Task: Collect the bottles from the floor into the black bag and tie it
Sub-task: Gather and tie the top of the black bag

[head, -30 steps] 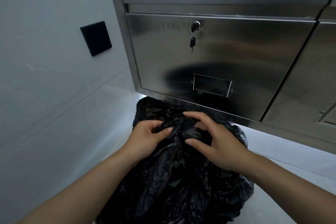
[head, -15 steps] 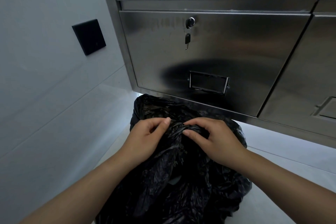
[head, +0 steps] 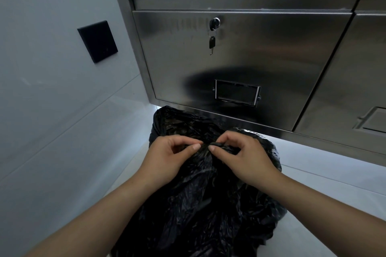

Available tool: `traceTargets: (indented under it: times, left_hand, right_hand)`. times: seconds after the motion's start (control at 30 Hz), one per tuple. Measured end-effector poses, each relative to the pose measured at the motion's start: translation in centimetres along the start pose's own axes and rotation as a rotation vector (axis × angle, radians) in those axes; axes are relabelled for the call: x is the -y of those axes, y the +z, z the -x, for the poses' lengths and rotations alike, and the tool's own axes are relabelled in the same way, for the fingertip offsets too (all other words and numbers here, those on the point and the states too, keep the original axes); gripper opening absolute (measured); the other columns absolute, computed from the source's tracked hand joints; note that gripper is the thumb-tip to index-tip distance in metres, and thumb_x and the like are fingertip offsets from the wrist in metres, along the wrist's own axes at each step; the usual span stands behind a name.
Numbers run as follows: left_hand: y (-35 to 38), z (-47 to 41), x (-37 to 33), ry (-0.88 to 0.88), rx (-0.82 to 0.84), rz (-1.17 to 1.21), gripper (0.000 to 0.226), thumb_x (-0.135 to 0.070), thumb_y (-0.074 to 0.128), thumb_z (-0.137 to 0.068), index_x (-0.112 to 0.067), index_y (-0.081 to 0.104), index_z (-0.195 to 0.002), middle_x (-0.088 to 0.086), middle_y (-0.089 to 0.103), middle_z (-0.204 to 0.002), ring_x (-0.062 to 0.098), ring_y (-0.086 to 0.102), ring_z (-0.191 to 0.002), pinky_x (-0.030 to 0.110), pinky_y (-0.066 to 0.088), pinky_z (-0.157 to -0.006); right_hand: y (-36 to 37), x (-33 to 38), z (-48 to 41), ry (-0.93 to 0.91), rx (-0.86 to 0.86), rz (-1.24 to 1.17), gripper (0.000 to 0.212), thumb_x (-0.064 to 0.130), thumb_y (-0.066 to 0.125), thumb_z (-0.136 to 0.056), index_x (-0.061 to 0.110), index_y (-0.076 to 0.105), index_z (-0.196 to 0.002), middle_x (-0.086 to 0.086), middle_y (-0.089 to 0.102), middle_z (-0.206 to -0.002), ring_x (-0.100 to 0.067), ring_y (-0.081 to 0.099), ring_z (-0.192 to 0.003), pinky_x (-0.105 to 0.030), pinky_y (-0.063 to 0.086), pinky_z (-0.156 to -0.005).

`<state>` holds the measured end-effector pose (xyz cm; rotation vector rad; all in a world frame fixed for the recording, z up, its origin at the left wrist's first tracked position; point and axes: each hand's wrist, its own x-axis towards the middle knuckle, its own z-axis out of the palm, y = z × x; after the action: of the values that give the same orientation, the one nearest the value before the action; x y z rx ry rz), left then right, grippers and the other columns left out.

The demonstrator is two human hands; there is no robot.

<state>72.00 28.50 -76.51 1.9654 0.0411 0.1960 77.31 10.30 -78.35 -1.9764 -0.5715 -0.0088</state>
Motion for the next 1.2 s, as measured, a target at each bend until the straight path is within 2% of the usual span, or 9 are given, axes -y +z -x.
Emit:
traceTargets:
  times: [0.1, 0.23, 0.53, 0.67, 0.73, 0.83, 0.9, 1.03, 1.2]
  left_hand:
    - [0.3, 0.2, -0.5, 0.040, 0.004, -0.068, 0.015, -0.038, 0.066, -0.079, -0.032, 0.076, -0.088, -0.013, 0.073, -0.086, -0.001, 0.066, -0.083, 0.013, 0.048, -0.076]
    - [0.7, 0.8, -1.1, 0.127, 0.023, -0.267, 0.058, -0.068, 0.070, -0.048, -0.034, 0.072, -0.096, -0.017, 0.063, -0.082, -0.006, 0.059, -0.083, 0.004, 0.040, -0.072]
    - [1.6, 1.2, 0.1, 0.274, -0.077, -0.322, 0.025, -0.024, 0.083, -0.065, -0.029, 0.073, -0.088, -0.026, 0.064, -0.081, -0.012, 0.060, -0.086, -0.001, 0.038, -0.076]
    - [0.2, 0.4, 0.4, 0.181, -0.021, -0.184, 0.030, -0.018, 0.075, -0.076, -0.046, 0.070, -0.082, -0.023, 0.071, -0.088, -0.007, 0.065, -0.086, 0.004, 0.044, -0.077]
    - [-0.2, 0.2, 0.6, 0.079, -0.022, -0.072, 0.033, -0.015, 0.071, -0.080, -0.048, 0.071, -0.078, -0.024, 0.073, -0.088, -0.005, 0.067, -0.084, 0.007, 0.047, -0.075]
    - [-0.3, -0.2, 0.8, -0.041, 0.029, -0.004, 0.031, -0.014, 0.066, -0.084, -0.043, 0.074, -0.075, -0.018, 0.075, -0.085, 0.000, 0.069, -0.081, 0.012, 0.050, -0.072]
    - [-0.3, -0.3, 0.7, -0.094, 0.068, 0.003, 0.024, -0.016, 0.066, -0.084, -0.037, 0.075, -0.078, -0.014, 0.075, -0.086, 0.003, 0.070, -0.082, 0.019, 0.052, -0.075]
    - [-0.7, -0.2, 0.4, -0.002, 0.104, -0.117, 0.020, -0.017, 0.071, -0.080, -0.037, 0.073, -0.081, -0.022, 0.073, -0.086, -0.004, 0.067, -0.084, 0.013, 0.050, -0.081]
    - [-0.9, 0.2, 0.4, 0.101, 0.103, -0.198, 0.028, -0.026, 0.079, -0.071, -0.041, 0.070, -0.093, -0.028, 0.070, -0.093, -0.010, 0.064, -0.090, 0.006, 0.045, -0.084]
  right_hand:
    - [0.3, -0.3, -0.2, 0.077, -0.038, -0.031, 0.020, 0.045, 0.065, -0.072, 0.027, 0.059, -0.068, 0.003, 0.063, -0.060, -0.005, 0.053, -0.052, -0.026, 0.042, -0.053]
    - [0.2, -0.4, -0.4, 0.105, -0.079, -0.005, 0.030, 0.055, 0.058, -0.064, 0.025, 0.058, -0.065, 0.001, 0.062, -0.059, -0.006, 0.052, -0.051, -0.031, 0.045, -0.055]
    - [-0.3, -0.1, -0.4, 0.199, 0.060, -0.133, 0.029, 0.039, 0.069, -0.075, 0.015, 0.062, -0.061, 0.005, 0.058, -0.049, -0.006, 0.047, -0.045, -0.022, 0.038, -0.050]
    - [-1.4, 0.4, -0.8, 0.176, 0.152, -0.281, 0.014, 0.030, 0.069, -0.079, 0.019, 0.065, -0.087, -0.007, 0.057, -0.059, -0.019, 0.046, -0.055, -0.029, 0.038, -0.056]
    - [-1.9, 0.5, -0.6, 0.060, 0.217, -0.296, 0.023, 0.025, 0.069, -0.080, 0.029, 0.063, -0.101, -0.007, 0.064, -0.072, -0.021, 0.057, -0.066, -0.029, 0.046, -0.068]
    - [-2.2, 0.7, -0.2, -0.164, 0.214, -0.055, 0.045, 0.025, 0.074, -0.076, 0.043, 0.058, -0.115, 0.018, 0.067, -0.103, 0.003, 0.060, -0.097, -0.010, 0.042, -0.085]
    - [-2.0, 0.9, -0.1, -0.285, 0.166, 0.077, 0.053, 0.027, 0.074, -0.077, 0.045, 0.053, -0.122, 0.028, 0.061, -0.112, 0.008, 0.053, -0.108, -0.008, 0.038, -0.091]
    - [-1.7, 0.8, -0.2, -0.364, 0.149, 0.252, 0.048, 0.031, 0.071, -0.078, 0.037, 0.056, -0.123, 0.023, 0.054, -0.086, 0.002, 0.051, -0.085, -0.015, 0.038, -0.082]
    - [-1.5, 0.7, -0.3, -0.312, 0.127, 0.311, 0.027, 0.033, 0.068, -0.081, 0.027, 0.068, -0.107, 0.019, 0.051, -0.081, -0.001, 0.049, -0.082, -0.029, 0.044, -0.080]
